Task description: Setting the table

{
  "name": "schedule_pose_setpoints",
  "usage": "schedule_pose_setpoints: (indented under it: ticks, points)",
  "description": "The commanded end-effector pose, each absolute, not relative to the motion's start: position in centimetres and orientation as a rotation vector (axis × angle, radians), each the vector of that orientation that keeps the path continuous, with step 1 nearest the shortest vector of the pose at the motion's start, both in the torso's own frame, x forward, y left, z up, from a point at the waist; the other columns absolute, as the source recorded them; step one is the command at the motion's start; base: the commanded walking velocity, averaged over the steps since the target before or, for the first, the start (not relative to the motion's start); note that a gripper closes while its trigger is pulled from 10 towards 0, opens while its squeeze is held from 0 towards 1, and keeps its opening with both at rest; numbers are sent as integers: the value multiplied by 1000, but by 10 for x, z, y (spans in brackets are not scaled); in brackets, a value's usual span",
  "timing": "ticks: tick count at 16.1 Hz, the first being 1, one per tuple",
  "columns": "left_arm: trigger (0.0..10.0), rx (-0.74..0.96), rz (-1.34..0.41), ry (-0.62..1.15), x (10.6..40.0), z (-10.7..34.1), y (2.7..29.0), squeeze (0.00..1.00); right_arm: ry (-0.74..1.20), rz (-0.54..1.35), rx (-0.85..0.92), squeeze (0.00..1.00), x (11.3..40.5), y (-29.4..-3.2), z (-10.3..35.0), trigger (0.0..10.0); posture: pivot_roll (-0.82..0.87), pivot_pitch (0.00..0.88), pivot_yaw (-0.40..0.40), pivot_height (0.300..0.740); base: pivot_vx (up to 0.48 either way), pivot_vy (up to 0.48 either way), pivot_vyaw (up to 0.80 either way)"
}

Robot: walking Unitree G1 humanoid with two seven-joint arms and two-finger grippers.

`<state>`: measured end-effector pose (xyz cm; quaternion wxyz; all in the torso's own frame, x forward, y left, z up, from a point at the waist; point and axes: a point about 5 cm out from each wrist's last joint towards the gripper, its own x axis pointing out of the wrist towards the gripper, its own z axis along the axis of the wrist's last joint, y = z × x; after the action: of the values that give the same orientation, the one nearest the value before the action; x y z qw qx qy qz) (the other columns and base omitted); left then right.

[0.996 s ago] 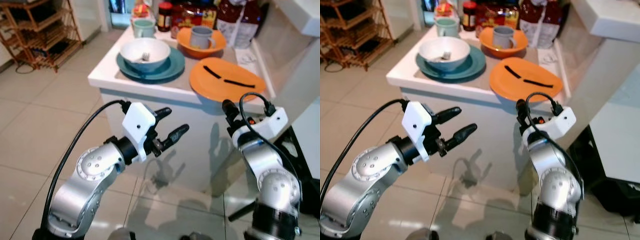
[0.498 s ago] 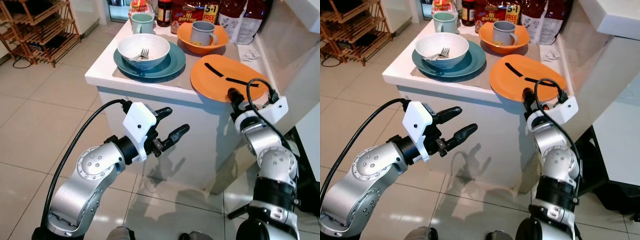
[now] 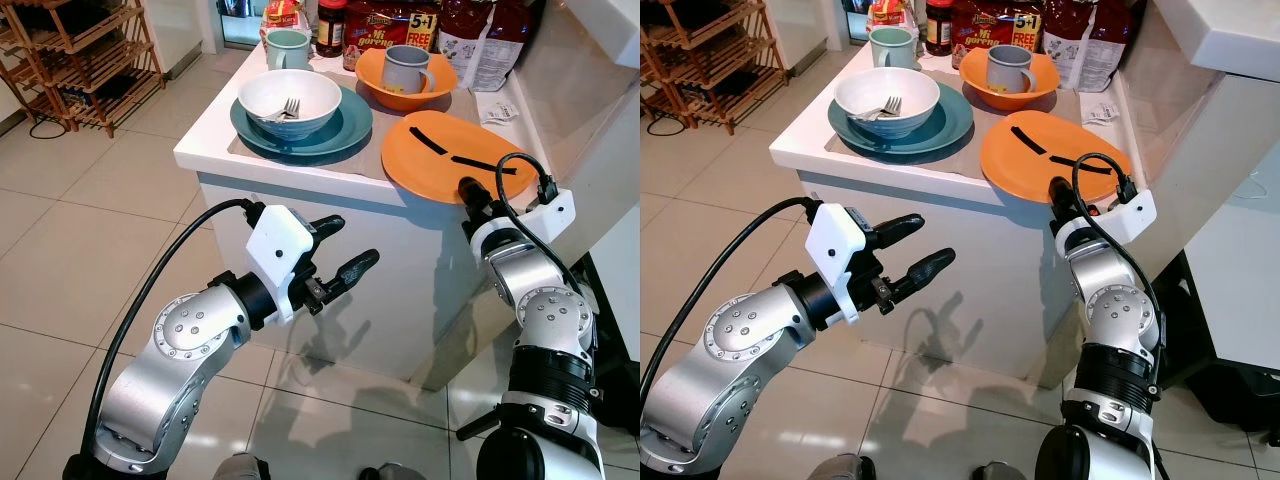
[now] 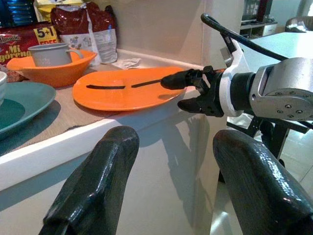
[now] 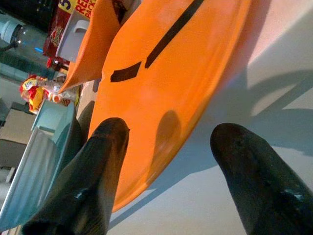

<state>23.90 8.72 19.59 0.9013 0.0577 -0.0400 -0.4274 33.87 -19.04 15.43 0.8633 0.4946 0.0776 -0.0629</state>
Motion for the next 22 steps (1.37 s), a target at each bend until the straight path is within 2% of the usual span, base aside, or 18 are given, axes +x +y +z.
schedule_pose_setpoints:
  ticks: [1,12,22]
  points:
    - [10000,120,-914,-77,240,197,84,0,138,-133,1053,0,340,-195,158,0,67,44,-44,740,0,0,0]
    - [10000,120,-919,-72,239,196,84,0,128,-137,1087,0,340,-197,157,0,67,52,-42,740,0,0,0]
    - [10000,126,-895,-91,242,198,85,0,42,-110,1201,0,336,-199,172,0,63,51,-37,740,0,0,0]
